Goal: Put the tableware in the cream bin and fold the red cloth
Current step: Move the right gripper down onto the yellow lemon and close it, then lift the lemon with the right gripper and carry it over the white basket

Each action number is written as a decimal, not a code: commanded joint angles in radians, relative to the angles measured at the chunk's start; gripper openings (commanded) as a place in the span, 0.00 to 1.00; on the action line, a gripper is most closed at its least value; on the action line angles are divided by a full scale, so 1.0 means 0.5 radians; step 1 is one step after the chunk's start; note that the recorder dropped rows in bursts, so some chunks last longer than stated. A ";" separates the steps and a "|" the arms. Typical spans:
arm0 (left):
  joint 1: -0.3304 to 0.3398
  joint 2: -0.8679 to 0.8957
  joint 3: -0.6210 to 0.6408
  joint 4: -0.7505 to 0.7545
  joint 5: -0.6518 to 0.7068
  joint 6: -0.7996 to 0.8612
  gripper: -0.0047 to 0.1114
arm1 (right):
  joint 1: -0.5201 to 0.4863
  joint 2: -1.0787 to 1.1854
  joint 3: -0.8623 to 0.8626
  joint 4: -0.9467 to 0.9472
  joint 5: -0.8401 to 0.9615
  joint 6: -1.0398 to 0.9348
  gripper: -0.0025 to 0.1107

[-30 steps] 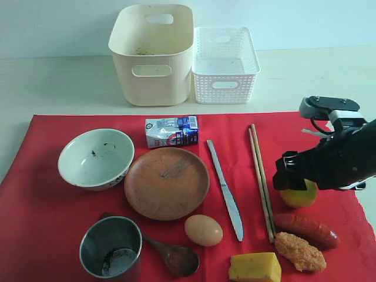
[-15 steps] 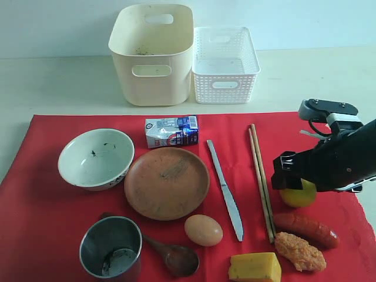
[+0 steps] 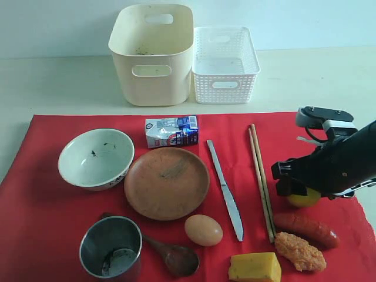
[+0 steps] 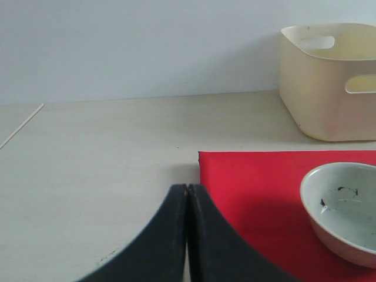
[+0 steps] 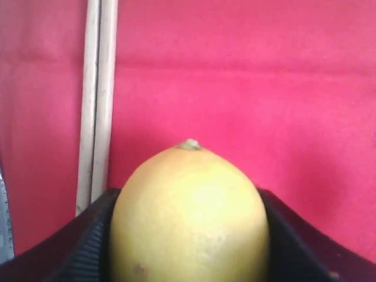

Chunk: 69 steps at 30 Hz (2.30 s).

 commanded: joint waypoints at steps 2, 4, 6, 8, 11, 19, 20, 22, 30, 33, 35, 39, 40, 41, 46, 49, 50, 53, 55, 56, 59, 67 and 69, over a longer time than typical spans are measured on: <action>0.005 -0.011 0.000 -0.018 -0.002 0.001 0.06 | 0.007 0.010 -0.004 -0.008 -0.014 -0.040 0.20; 0.005 -0.011 0.000 -0.018 -0.002 0.001 0.06 | 0.007 -0.003 -0.004 -0.008 -0.014 -0.026 0.09; 0.005 -0.011 0.000 -0.018 -0.002 0.001 0.06 | 0.007 -0.031 -0.004 -0.008 -0.009 0.000 0.02; 0.005 -0.011 0.000 -0.018 -0.002 0.001 0.06 | 0.007 -0.079 -0.004 -0.008 -0.009 0.000 0.02; 0.005 -0.011 0.000 -0.018 -0.002 0.001 0.06 | 0.007 -0.176 -0.004 -0.008 -0.009 0.000 0.02; 0.005 -0.011 0.000 -0.018 -0.002 0.001 0.06 | 0.007 -0.456 -0.004 -0.008 -0.109 0.000 0.02; 0.005 -0.011 0.000 -0.018 -0.002 0.001 0.06 | 0.007 -0.473 -0.004 -0.008 -0.130 0.000 0.02; 0.005 -0.011 0.000 -0.018 -0.002 0.001 0.06 | 0.007 -0.493 -0.004 -0.008 -0.190 0.000 0.02; 0.005 -0.011 0.000 -0.018 -0.002 0.001 0.06 | 0.007 -0.473 -0.004 0.226 -0.548 -0.004 0.02; 0.005 -0.011 0.000 -0.018 -0.002 0.001 0.06 | 0.007 -0.473 -0.004 0.249 -0.583 -0.004 0.02; 0.005 -0.011 0.000 -0.018 -0.002 0.001 0.06 | 0.007 -0.473 -0.008 0.249 -0.599 -0.004 0.02; 0.005 -0.011 0.000 -0.018 -0.002 0.001 0.06 | 0.007 -0.440 -0.128 0.249 -0.561 -0.004 0.02; 0.005 -0.011 0.000 -0.018 -0.002 0.001 0.06 | 0.007 -0.414 -0.177 0.249 -0.535 -0.004 0.02; 0.005 -0.011 0.000 -0.018 -0.002 0.001 0.06 | 0.007 -0.391 -0.229 0.249 -0.519 -0.008 0.02; 0.005 -0.011 0.000 -0.018 -0.002 0.001 0.06 | 0.007 -0.180 -0.504 0.249 -0.397 -0.060 0.02; 0.005 -0.011 0.000 -0.018 -0.002 0.001 0.06 | 0.007 -0.047 -0.673 0.249 -0.324 -0.060 0.02; 0.005 -0.011 0.000 -0.018 -0.002 0.001 0.06 | 0.007 0.003 -0.736 0.249 -0.312 -0.060 0.02; 0.005 -0.011 0.000 -0.018 -0.002 0.001 0.06 | 0.007 0.142 -0.918 0.249 -0.311 -0.060 0.02; 0.005 -0.011 0.000 -0.018 -0.002 0.001 0.06 | 0.007 0.250 -1.061 0.249 -0.266 -0.060 0.02; 0.005 -0.011 0.000 -0.018 -0.002 0.001 0.06 | 0.007 0.304 -1.137 0.249 -0.216 -0.060 0.02; 0.005 -0.011 0.000 -0.018 -0.002 0.001 0.06 | 0.012 0.452 -1.342 0.249 -0.080 -0.060 0.02; 0.005 -0.011 0.000 -0.018 -0.002 0.001 0.06 | 0.044 0.835 -1.909 0.245 0.052 -0.083 0.02; 0.005 -0.011 0.000 -0.018 -0.002 0.001 0.06 | 0.044 0.916 -2.010 0.245 0.068 -0.108 0.02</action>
